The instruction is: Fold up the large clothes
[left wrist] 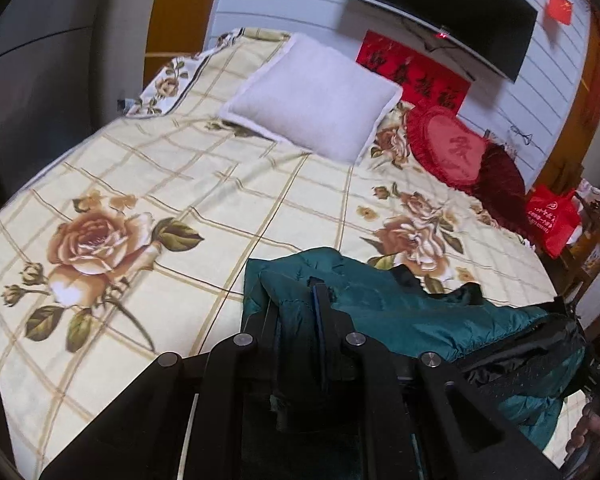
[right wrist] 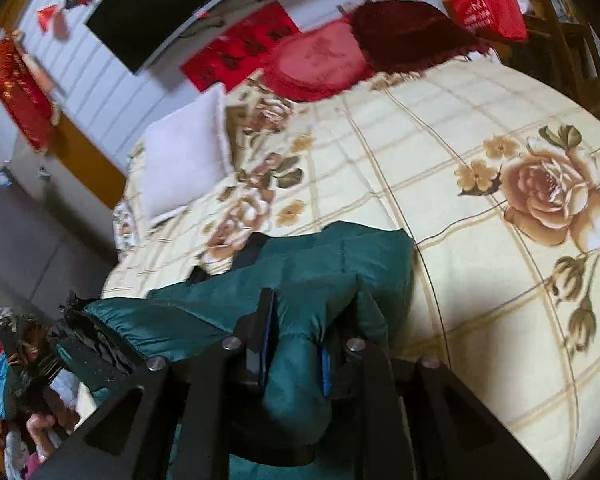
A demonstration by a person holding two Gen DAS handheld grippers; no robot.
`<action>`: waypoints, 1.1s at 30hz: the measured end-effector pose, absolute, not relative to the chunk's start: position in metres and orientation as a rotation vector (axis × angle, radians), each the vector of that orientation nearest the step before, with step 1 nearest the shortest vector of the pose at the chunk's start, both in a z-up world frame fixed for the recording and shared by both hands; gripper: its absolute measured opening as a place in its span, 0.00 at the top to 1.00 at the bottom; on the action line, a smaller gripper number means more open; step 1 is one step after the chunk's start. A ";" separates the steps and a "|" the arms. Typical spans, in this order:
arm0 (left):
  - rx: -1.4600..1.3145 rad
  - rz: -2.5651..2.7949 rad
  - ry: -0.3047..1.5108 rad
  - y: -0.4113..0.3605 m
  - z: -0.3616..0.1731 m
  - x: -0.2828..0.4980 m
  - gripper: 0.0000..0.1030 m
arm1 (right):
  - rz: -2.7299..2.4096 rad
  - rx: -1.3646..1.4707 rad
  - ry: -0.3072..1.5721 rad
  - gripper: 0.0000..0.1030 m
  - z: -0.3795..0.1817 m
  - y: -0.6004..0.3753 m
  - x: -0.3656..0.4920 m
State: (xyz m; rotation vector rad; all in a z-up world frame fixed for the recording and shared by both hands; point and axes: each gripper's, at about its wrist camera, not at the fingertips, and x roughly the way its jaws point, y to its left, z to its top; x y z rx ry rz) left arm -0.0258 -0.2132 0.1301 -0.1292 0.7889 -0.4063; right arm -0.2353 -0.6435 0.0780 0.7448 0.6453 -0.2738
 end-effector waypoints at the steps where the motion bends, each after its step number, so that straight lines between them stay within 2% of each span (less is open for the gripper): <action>1: -0.135 -0.413 0.795 -0.214 0.126 -0.022 0.77 | -0.283 0.743 0.653 0.83 0.072 -0.645 -0.231; 11: -0.156 -0.527 0.822 -0.202 0.136 -0.017 0.67 | -0.335 0.694 0.689 0.83 0.051 -0.640 -0.210; 12: -0.161 -0.525 0.810 -0.199 0.140 -0.020 0.62 | -0.334 0.695 0.692 0.83 0.051 -0.640 -0.209; 13: -0.162 -0.509 0.784 -0.194 0.147 -0.026 0.53 | -0.332 0.697 0.697 0.82 0.051 -0.641 -0.209; 16: -0.183 -0.437 0.646 -0.175 0.167 -0.044 0.35 | -0.342 0.702 0.708 0.81 0.052 -0.641 -0.207; 21: -0.078 -0.441 0.588 -0.187 0.175 -0.074 0.32 | -0.366 0.702 0.695 0.78 0.053 -0.637 -0.207; 23: -0.028 -0.450 0.618 -0.202 0.165 -0.079 0.32 | -0.349 0.710 0.685 0.72 0.056 -0.637 -0.208; 24: -0.005 -0.452 0.637 -0.209 0.159 -0.080 0.32 | -0.326 0.717 0.667 0.63 0.062 -0.637 -0.211; 25: 0.028 -0.450 0.661 -0.218 0.152 -0.081 0.32 | -0.311 0.720 0.647 0.48 0.067 -0.636 -0.214; 27: 0.094 -0.428 0.697 -0.235 0.136 -0.080 0.32 | -0.299 0.705 0.594 0.33 0.086 -0.632 -0.225; 33: 0.157 -0.367 0.771 -0.257 0.101 -0.068 0.33 | -0.327 0.523 0.430 0.25 0.155 -0.595 -0.257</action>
